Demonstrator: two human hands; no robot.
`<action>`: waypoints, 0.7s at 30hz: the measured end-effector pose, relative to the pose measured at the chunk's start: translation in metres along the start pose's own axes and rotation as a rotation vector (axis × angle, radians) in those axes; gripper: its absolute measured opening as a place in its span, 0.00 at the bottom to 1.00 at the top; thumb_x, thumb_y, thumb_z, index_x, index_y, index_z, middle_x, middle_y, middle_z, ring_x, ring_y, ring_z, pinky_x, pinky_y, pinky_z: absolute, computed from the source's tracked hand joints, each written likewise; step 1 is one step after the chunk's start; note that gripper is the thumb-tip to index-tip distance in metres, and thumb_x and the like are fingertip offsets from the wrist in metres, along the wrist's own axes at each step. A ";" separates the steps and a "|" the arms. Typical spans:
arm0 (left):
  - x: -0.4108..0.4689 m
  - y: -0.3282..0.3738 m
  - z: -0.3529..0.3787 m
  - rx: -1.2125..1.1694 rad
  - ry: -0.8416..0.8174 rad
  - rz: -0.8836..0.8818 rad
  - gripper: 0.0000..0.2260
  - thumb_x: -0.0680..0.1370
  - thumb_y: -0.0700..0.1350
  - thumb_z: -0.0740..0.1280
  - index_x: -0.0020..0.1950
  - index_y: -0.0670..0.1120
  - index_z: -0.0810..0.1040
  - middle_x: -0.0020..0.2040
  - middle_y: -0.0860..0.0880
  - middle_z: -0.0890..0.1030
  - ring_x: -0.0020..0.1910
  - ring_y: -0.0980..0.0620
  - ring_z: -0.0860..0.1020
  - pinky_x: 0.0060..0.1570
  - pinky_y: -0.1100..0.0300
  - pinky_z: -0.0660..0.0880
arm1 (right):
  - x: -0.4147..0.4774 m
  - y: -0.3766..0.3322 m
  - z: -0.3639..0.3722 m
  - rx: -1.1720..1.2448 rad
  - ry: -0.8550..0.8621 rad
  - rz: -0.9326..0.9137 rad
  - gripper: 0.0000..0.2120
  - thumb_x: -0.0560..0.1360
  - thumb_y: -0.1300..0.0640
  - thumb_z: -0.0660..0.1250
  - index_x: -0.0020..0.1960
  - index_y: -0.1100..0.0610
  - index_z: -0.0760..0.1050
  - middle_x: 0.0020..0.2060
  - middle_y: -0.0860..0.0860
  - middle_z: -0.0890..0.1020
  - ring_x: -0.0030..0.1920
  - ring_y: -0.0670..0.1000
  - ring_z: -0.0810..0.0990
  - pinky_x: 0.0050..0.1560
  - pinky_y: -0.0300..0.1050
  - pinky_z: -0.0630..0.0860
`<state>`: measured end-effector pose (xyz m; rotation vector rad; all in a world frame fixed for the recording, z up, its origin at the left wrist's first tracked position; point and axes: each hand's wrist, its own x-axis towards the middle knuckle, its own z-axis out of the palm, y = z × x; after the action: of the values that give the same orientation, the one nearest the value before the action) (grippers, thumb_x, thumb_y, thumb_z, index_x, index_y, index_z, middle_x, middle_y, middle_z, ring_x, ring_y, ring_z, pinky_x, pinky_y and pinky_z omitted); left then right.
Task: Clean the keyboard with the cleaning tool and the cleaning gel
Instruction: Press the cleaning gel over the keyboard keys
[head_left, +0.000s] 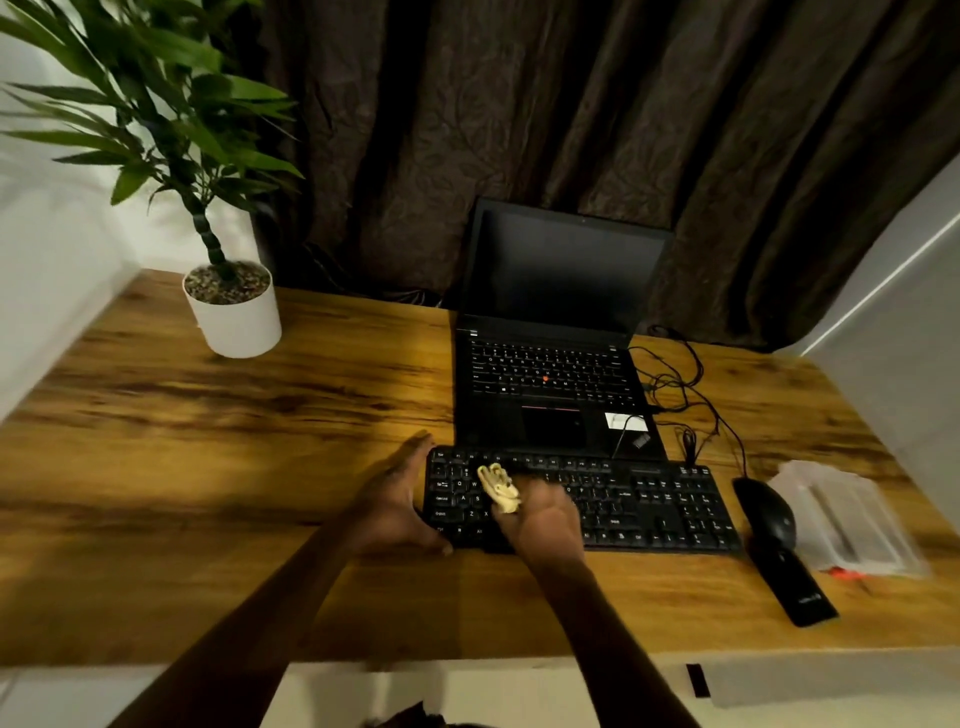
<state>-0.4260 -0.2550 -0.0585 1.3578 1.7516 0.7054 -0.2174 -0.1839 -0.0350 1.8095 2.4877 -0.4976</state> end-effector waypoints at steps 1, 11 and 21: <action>0.000 0.000 0.000 -0.009 -0.006 -0.001 0.71 0.46 0.60 0.84 0.80 0.58 0.43 0.80 0.54 0.52 0.79 0.51 0.52 0.75 0.51 0.58 | 0.001 -0.004 0.000 -0.007 -0.010 -0.006 0.22 0.78 0.40 0.63 0.63 0.55 0.70 0.57 0.52 0.75 0.57 0.51 0.73 0.59 0.44 0.71; 0.000 0.001 -0.001 0.017 -0.010 0.001 0.71 0.48 0.60 0.84 0.80 0.58 0.43 0.80 0.55 0.50 0.79 0.51 0.51 0.75 0.55 0.57 | 0.006 0.001 0.002 0.000 0.016 0.030 0.25 0.75 0.36 0.63 0.63 0.53 0.72 0.55 0.51 0.78 0.54 0.51 0.76 0.57 0.47 0.75; -0.002 0.005 -0.002 0.001 0.006 -0.009 0.69 0.51 0.54 0.85 0.80 0.56 0.43 0.80 0.54 0.52 0.79 0.51 0.51 0.74 0.58 0.57 | 0.013 -0.007 0.000 0.189 -0.028 0.022 0.21 0.73 0.38 0.68 0.59 0.50 0.78 0.47 0.49 0.83 0.44 0.49 0.82 0.47 0.47 0.82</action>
<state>-0.4245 -0.2552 -0.0531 1.3487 1.7622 0.7040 -0.2284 -0.1740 -0.0356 1.8743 2.4747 -0.7762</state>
